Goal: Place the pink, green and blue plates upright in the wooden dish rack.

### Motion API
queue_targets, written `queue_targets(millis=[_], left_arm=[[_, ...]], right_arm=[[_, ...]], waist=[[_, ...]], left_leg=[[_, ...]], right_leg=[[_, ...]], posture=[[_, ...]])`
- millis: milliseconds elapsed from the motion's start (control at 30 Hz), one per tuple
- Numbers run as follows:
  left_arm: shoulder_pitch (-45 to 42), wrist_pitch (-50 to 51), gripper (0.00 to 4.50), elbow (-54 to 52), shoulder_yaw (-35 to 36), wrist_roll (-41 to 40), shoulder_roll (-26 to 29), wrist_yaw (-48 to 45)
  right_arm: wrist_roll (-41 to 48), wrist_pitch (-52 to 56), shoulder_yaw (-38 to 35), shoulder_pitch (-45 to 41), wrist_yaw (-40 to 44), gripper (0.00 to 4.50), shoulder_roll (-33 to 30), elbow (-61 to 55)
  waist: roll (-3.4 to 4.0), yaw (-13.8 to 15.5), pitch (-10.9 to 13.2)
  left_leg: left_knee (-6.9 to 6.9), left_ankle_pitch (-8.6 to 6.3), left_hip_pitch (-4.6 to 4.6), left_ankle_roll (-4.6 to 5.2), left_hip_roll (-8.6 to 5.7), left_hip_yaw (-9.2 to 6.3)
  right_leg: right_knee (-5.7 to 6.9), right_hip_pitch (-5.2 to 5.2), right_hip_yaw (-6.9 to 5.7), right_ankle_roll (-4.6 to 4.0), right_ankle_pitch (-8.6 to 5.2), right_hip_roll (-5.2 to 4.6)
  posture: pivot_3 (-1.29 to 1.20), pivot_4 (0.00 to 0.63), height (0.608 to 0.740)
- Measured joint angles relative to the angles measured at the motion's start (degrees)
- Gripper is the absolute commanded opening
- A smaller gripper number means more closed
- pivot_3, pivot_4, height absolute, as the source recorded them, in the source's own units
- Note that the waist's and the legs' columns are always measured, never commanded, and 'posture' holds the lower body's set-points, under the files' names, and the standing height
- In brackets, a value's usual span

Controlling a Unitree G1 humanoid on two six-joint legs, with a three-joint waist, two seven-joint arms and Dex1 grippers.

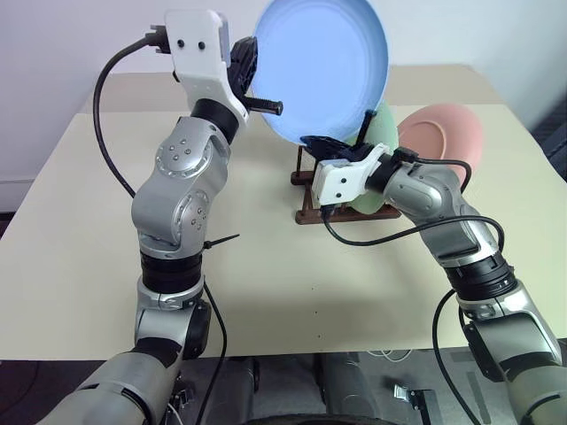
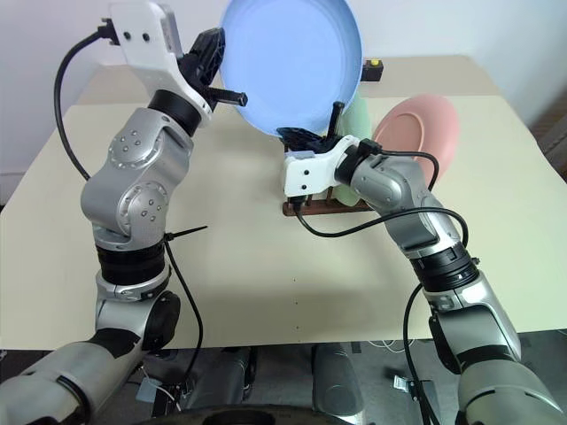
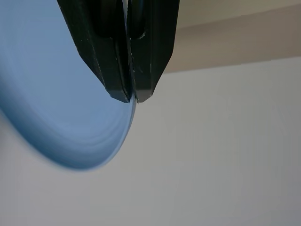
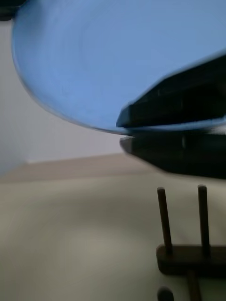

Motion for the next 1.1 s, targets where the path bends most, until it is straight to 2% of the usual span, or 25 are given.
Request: queue_targets(millis=[33, 133, 367, 467, 667, 800, 967, 1100], left_arm=[[-0.02, 0.0, 0.0, -0.03, -0.03, -0.01, -0.17, -0.09], [-0.02, -0.07, 0.97, -0.07, 0.89, -0.93, -1.08, -0.31], [-0.02, -4.28, 4.48, -1.1, 8.46, -9.03, -4.38, -1.9], [-0.01, -6.92, 4.48, -0.94, 13.74, -12.01, -2.34, -2.13], [2.06, -12.19, 4.48, 4.11, 20.53, -10.23, 8.54, -2.98], [11.18, -13.58, 4.48, 8.41, 18.99, -6.61, 17.28, -9.36], [21.99, -15.75, 4.48, 10.02, 13.21, -3.7, 20.64, -18.5], [27.36, -16.89, 4.48, 8.54, 8.31, -2.97, 21.02, -23.63]], right_arm=[[-0.18, -0.04, 0.09, -0.02, 0.02, 0.05, -0.03, 0.03], [-0.67, -0.36, 0.21, -0.01, -0.2, 0.0, -0.06, 0.05], [-2.77, -1.31, 0.43, 0.01, -1.2, 0.0, -0.18, 0.7], [-3.45, -2.28, 0.43, 0.06, -1.77, 0.0, -0.38, 1.22], [-3.85, -4.52, 0.41, 0.04, -2.58, 0.0, -0.82, 1.43], [2.05, -4.72, -0.56, -0.12, -1.92, 0.0, 1.55, 1.34], [14.72, 0.53, -2.89, -1.32, 1.62, 0.0, 6.67, -2.18], [25.09, 6.99, -3.72, -1.43, 5.11, 0.0, 9.57, -8.38]], waist=[[0.0, 0.04, 0.0], [0.0, 0.06, 0.0], [0.0, -0.08, 0.0], [0.0, -0.1, 0.0], [0.0, -0.06, 0.0], [0.01, -0.2, 0.0], [0.0, -0.05, 0.02], [0.0, 0.02, 0.02]], left_leg=[[0.0, 0.0, 0.0, 0.0, 0.0, 0.0], [0.01, 0.0, 0.0, 0.0, 0.0, 0.0], [0.0, 0.01, 0.01, -0.02, 0.0, 0.0], [0.0, 0.02, 0.01, -0.03, 0.0, 0.01], [0.01, 0.02, 0.01, -0.02, 0.0, 0.01], [-0.02, 0.01, 0.03, -0.02, 0.01, 0.0], [-0.03, 0.01, 0.02, -0.02, 0.02, -0.04], [-0.02, 0.01, 0.02, -0.01, 0.02, -0.05]], right_leg=[[0.0, 0.01, 0.0, 0.0, 0.0, 0.0], [0.0, 0.01, 0.0, 0.0, 0.0, 0.0], [0.0, 0.0, 0.0, 0.0, 0.0, 0.01], [0.0, 0.0, 0.0, 0.0, 0.0, 0.01], [-0.01, 0.01, 0.0, 0.0, 0.0, 0.01], [0.01, 0.01, 0.01, -0.01, 0.0, 0.02], [0.02, 0.01, 0.0, -0.02, 0.0, 0.02], [0.03, 0.02, 0.0, -0.03, 0.01, 0.01]], posture=[[0.0, 0.15, 0.74], [0.0, 0.15, 0.74], [0.0, 0.15, 0.74], [0.0, 0.15, 0.74], [0.0, 0.15, 0.74], [0.0, 0.15, 0.74], [0.0, 0.15, 0.74], [0.0, 0.15, 0.74]])
